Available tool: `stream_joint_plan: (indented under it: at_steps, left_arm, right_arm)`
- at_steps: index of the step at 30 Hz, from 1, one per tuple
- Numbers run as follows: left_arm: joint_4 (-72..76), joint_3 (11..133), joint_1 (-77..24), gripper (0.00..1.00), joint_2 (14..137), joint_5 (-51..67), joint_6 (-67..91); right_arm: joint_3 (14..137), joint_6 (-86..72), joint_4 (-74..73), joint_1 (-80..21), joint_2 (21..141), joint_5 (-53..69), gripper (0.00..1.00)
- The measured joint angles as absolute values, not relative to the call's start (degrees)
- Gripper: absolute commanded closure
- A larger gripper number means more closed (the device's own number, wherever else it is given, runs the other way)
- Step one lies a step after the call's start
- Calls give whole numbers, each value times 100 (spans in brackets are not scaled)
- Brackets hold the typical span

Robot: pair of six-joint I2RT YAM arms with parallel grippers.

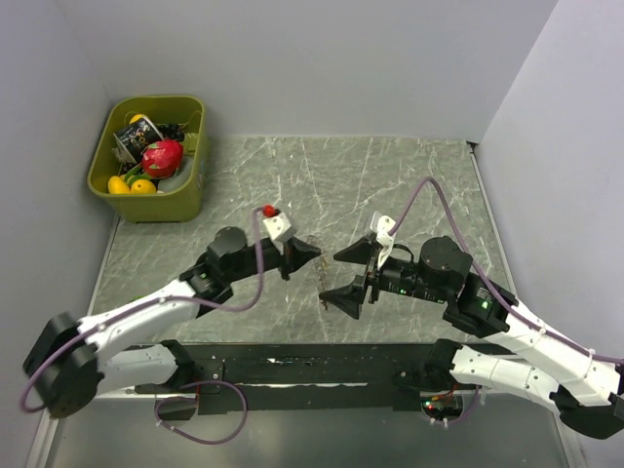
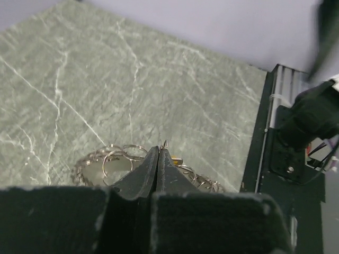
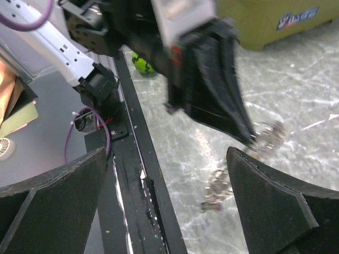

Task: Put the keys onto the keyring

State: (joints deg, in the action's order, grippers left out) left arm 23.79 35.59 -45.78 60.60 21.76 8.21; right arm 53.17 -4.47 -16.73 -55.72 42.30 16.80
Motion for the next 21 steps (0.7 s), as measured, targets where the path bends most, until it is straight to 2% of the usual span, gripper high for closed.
stream_joint_plan:
  at_steps: [12, 21]
  left_arm:
    - [3518, 5551, -4571, 99, 9107, 2115, 832]
    - [4600, 5680, -4556, 99, 9854, 1789, 843]
  right_arm:
    - [5227, -598, -1813, -5557, 3994, 1420, 0]
    - [5227, -681, -1900, -5546, 4069, 1459, 0]
